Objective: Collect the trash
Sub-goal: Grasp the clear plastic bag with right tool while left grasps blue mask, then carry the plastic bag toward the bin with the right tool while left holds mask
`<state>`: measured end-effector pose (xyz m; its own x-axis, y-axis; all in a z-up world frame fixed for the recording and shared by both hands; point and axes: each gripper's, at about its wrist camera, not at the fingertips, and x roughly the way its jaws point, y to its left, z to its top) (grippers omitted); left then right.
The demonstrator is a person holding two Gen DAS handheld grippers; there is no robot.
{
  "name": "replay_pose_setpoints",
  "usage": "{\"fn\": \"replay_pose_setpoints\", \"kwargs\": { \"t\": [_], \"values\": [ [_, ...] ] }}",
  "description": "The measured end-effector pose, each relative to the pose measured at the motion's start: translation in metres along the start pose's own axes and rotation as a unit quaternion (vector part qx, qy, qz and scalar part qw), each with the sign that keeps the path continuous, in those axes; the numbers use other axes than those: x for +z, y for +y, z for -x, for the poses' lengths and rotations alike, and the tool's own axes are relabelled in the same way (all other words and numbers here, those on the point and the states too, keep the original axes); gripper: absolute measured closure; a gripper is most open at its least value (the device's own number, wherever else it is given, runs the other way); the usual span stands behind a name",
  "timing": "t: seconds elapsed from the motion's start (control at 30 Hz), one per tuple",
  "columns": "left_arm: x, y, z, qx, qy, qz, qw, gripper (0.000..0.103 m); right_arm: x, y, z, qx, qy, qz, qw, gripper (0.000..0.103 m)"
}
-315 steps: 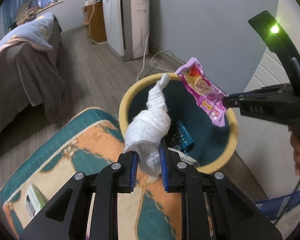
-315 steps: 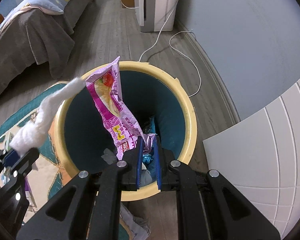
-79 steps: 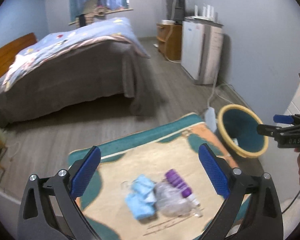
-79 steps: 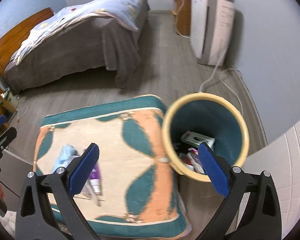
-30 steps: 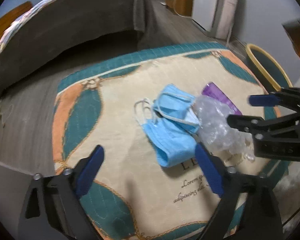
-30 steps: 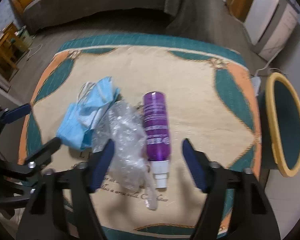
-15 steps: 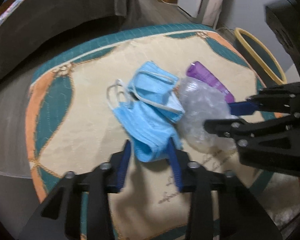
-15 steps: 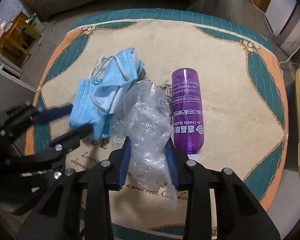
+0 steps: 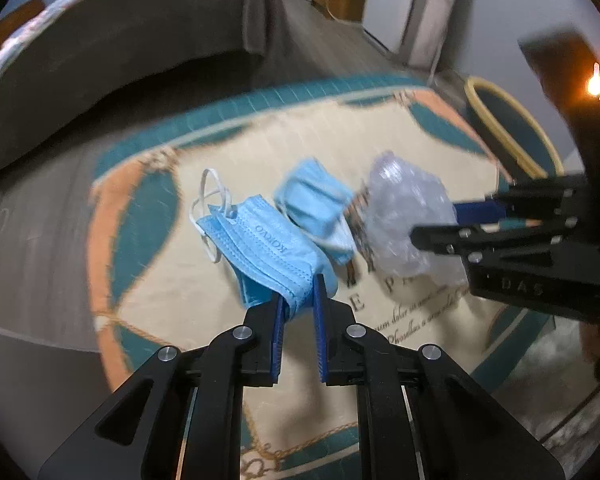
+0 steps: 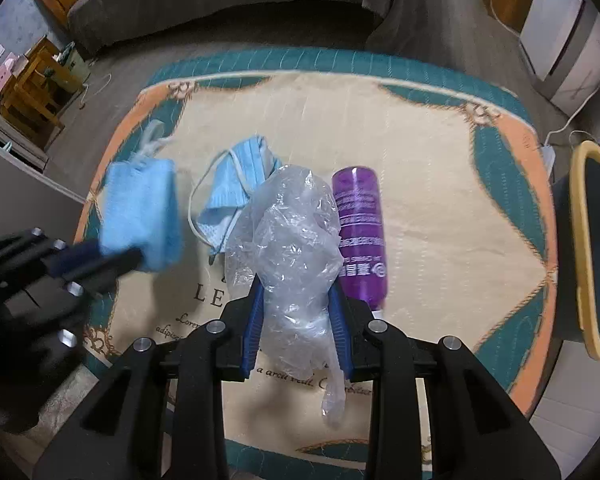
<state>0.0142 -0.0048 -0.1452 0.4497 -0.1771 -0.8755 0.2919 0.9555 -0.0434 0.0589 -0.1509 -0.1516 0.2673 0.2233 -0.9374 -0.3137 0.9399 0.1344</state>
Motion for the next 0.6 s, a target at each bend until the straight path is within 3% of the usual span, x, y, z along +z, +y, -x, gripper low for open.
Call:
{"fn": "replay_pose_setpoints", "kwargs": {
  "t": [0.33,0.6],
  "values": [
    [0.016,0.006,0.061,0.021,-0.076,0.021,0.9966,0.089,0.007,0.000,0.061,0.003,-0.065,-0.009,0.998,0.073],
    [0.035,-0.010,0.098,0.012,-0.116,0.026,0.9929,0.089,0.009,-0.018,0.112,-0.011,-0.108,-0.022,0.994,0.073]
  ]
}}
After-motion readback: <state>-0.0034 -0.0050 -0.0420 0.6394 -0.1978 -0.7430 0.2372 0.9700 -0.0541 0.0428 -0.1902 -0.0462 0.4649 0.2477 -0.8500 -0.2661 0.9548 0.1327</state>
